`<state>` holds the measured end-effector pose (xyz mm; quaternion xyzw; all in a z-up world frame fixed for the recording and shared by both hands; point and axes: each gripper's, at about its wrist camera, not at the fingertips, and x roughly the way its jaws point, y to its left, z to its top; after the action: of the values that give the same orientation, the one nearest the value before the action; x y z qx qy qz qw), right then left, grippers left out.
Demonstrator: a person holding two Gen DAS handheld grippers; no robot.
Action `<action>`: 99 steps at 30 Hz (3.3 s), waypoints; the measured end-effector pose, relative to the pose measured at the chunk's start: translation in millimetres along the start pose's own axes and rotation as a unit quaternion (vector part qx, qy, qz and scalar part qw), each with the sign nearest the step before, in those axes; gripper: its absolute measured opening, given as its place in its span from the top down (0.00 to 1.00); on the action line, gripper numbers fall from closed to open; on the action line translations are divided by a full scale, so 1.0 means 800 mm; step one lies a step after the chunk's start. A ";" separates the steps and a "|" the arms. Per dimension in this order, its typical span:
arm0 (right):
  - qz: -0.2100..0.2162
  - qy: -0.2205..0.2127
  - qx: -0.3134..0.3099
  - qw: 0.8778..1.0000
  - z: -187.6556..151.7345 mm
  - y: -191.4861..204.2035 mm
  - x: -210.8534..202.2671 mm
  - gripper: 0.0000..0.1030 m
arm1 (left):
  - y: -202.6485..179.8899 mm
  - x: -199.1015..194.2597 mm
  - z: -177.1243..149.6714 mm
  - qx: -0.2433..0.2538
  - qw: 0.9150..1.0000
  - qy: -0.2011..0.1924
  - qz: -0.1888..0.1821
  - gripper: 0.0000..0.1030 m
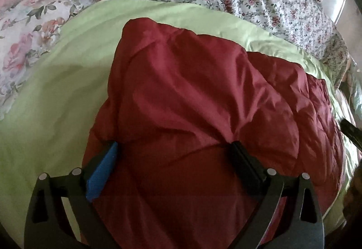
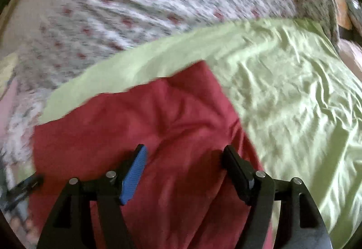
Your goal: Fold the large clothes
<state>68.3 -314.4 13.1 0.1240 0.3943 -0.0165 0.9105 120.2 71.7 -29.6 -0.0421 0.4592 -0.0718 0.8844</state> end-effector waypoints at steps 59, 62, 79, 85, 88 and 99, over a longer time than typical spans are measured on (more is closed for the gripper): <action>-0.027 0.044 -0.094 0.994 -0.037 0.059 0.063 0.16 | -0.074 -0.011 -0.015 0.019 0.997 0.021 0.067 0.00; -0.033 0.049 -0.100 0.993 -0.036 0.063 0.070 0.15 | -0.073 -0.007 -0.014 0.018 0.997 0.021 0.068 0.00; 0.006 0.019 -0.086 0.996 -0.059 0.063 -0.009 0.13 | -0.075 -0.046 -0.036 0.014 0.997 0.012 0.069 0.00; 0.015 0.050 -0.092 0.994 -0.099 0.060 -0.037 0.13 | -0.074 -0.083 -0.086 0.020 0.997 0.013 0.071 0.00; 0.019 0.051 -0.097 0.994 -0.117 0.057 -0.055 0.13 | -0.071 -0.098 -0.106 0.018 0.997 0.018 0.072 0.00; 0.028 0.043 -0.129 0.990 -0.161 0.066 -0.115 0.13 | -0.079 -0.143 -0.154 0.048 0.994 0.009 0.099 0.00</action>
<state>-80.5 -238.7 6.0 0.0175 0.4284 0.0655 0.9011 -50.7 27.0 0.6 0.0463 0.4648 -0.0063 0.8842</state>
